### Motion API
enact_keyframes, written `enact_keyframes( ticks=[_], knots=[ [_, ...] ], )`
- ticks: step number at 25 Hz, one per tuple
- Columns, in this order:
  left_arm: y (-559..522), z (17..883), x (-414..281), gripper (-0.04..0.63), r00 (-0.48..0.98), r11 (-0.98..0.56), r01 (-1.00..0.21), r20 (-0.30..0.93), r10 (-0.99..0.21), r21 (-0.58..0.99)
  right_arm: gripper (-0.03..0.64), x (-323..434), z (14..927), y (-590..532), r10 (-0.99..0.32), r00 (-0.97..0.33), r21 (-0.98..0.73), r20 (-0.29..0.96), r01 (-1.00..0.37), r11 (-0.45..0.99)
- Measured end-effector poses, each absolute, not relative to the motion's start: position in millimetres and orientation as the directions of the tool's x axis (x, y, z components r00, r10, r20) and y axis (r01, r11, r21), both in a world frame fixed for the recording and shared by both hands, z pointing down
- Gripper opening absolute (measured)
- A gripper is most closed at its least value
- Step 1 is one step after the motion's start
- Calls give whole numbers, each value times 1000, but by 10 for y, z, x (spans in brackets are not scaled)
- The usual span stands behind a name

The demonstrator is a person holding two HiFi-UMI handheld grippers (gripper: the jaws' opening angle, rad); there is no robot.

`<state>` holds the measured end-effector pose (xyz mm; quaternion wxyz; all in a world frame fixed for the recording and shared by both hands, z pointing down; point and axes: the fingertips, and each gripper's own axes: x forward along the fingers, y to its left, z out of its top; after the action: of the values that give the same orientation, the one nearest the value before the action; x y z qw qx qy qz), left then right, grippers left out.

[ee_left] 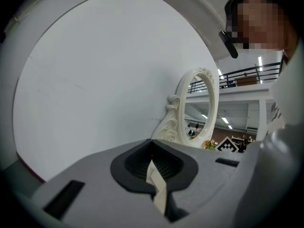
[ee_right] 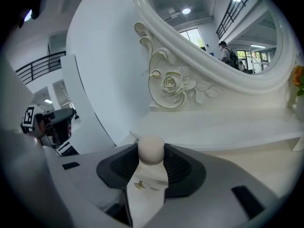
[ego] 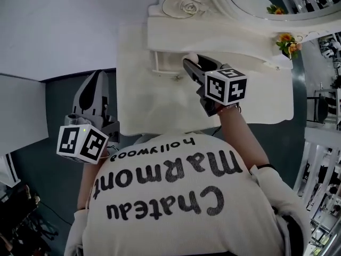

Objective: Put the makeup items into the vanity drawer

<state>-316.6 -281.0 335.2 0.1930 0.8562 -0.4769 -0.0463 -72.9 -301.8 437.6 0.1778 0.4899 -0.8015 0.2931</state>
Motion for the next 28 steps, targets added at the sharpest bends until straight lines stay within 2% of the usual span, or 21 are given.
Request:
enact_keyframes(
  ticks=[6, 12, 23, 28],
  knots=[
    [-2910, 3594, -3413, 9, 526, -434, -799, 135, -839, 417, 176, -778, 4546, -3006, -651, -338, -164, 680, -935, 314],
    [-2948, 3641, -3619, 9, 531, -439, -789, 119, -839, 429, 179, -892, 4580, -3036, -633, -292, -126, 717, -947, 295],
    [-3057, 3862, -3954, 9, 508, -395, -788, 136, -850, 472, 183, -959, 4817, -3149, -495, -203, -43, 845, -948, 315],
    [-3130, 3883, -4039, 9, 504, -389, -790, 141, -852, 474, 183, -1029, 4923, -3132, -420, -213, -67, 882, -940, 336]
  ],
)
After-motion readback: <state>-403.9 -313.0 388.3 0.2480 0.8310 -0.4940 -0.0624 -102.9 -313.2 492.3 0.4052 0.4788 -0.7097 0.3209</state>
